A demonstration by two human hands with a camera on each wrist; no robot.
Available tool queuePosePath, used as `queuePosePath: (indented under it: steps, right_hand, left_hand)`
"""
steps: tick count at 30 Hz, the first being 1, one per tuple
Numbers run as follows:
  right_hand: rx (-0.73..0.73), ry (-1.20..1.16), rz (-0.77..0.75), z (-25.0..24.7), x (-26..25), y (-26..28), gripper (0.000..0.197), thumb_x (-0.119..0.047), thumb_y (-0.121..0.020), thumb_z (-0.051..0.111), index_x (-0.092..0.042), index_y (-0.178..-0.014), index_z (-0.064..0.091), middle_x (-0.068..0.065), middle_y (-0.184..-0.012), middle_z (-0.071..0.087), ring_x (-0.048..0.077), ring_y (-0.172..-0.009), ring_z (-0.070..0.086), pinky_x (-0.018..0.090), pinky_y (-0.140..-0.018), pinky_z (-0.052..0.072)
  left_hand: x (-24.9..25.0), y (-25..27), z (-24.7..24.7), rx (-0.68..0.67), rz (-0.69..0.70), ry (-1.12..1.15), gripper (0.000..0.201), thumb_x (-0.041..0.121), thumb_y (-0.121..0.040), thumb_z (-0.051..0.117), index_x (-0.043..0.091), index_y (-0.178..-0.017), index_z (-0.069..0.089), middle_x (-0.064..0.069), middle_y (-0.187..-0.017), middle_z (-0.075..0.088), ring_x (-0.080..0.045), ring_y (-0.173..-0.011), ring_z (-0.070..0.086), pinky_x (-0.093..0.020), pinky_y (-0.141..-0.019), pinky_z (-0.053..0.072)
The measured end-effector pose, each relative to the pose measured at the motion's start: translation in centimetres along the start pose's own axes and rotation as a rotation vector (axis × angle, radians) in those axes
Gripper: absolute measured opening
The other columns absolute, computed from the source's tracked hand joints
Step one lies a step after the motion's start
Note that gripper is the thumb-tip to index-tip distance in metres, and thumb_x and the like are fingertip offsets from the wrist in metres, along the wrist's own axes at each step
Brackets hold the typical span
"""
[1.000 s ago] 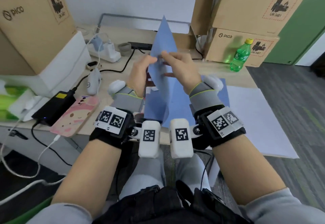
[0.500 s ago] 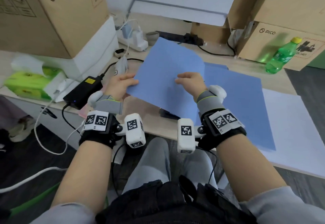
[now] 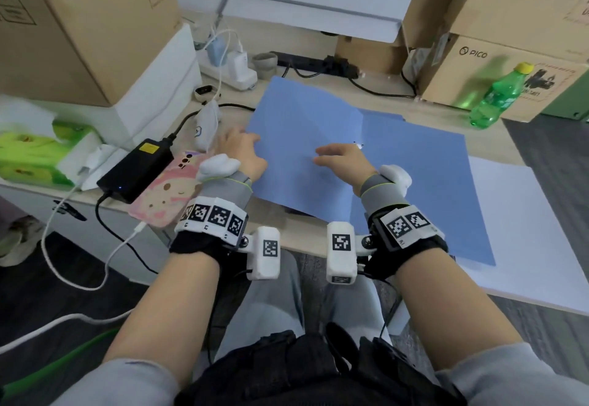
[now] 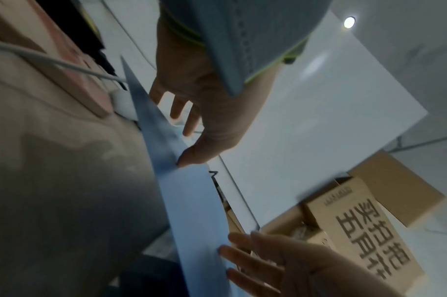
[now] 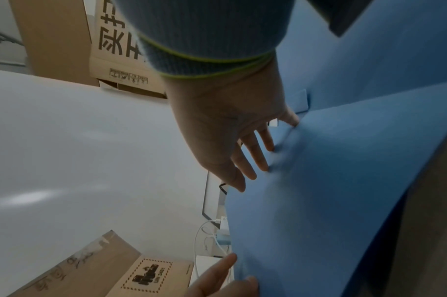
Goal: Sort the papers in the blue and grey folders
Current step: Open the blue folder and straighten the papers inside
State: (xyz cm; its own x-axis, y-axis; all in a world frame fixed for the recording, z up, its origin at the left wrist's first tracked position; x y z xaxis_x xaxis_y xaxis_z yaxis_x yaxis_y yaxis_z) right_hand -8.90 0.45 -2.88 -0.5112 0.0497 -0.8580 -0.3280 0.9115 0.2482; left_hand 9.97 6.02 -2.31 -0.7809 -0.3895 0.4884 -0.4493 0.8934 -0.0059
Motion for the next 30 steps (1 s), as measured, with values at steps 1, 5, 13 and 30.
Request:
queuePosePath:
  steps: [1,5,13,30]
  right_hand:
    - [0.01,-0.01,-0.01,-0.5,0.0,0.2,0.039,-0.014,-0.09,0.06,-0.007,-0.128,0.057,0.005,-0.133,0.056,0.017,-0.125,0.049,0.02,-0.09,0.036]
    - [0.078,-0.044,-0.048,-2.2,0.6,0.7,0.036,-0.013,-0.088,0.062,-0.007,-0.124,0.061,0.006,-0.128,0.06,0.016,-0.111,0.054,0.017,-0.076,0.042]
    - [0.265,-0.118,-0.049,-7.3,4.1,2.1,0.03,-0.005,-0.085,0.062,-0.002,-0.114,0.065,0.015,-0.119,0.066,0.019,-0.104,0.06,0.031,-0.101,0.045]
    - [0.33,0.212,0.255,-18.0,15.2,7.8,0.068,-0.025,-0.085,0.066,-0.019,-0.145,0.034,0.008,-0.146,0.038,0.03,-0.138,0.022,0.033,-0.108,0.027]
  left_hand:
    - [1.0,0.0,0.2,-0.001,0.03,-0.046,0.054,0.008,-0.079,0.057,0.02,-0.131,0.052,-0.009,-0.149,0.033,-0.031,-0.137,0.027,-0.037,-0.111,0.025]
    - [4.6,0.3,1.7,-0.085,0.117,-0.146,0.054,0.012,-0.082,0.056,0.023,-0.134,0.048,-0.002,-0.154,0.026,-0.027,-0.146,0.008,-0.051,-0.119,0.003]
    - [11.4,2.3,6.0,-0.208,0.373,0.0,0.044,0.016,-0.087,0.057,0.012,-0.13,0.053,-0.01,-0.149,0.037,-0.03,-0.144,0.018,-0.033,-0.118,0.008]
    - [24.1,7.1,16.9,-0.482,0.568,0.127,0.034,0.009,-0.085,0.059,0.009,-0.119,0.062,-0.015,-0.128,0.057,-0.028,-0.122,0.051,-0.031,-0.103,0.036]
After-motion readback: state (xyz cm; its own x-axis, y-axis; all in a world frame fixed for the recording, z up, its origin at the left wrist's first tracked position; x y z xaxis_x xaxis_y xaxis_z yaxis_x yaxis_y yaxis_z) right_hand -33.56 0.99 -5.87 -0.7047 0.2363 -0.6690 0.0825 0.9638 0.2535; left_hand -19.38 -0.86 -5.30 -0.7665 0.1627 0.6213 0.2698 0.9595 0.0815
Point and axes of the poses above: each hand's wrist, its own y-axis away from the middle knuckle, its own z-axis out of the palm, x = y × z, the point moved 6 cm from there along -y, towards the middle knuckle
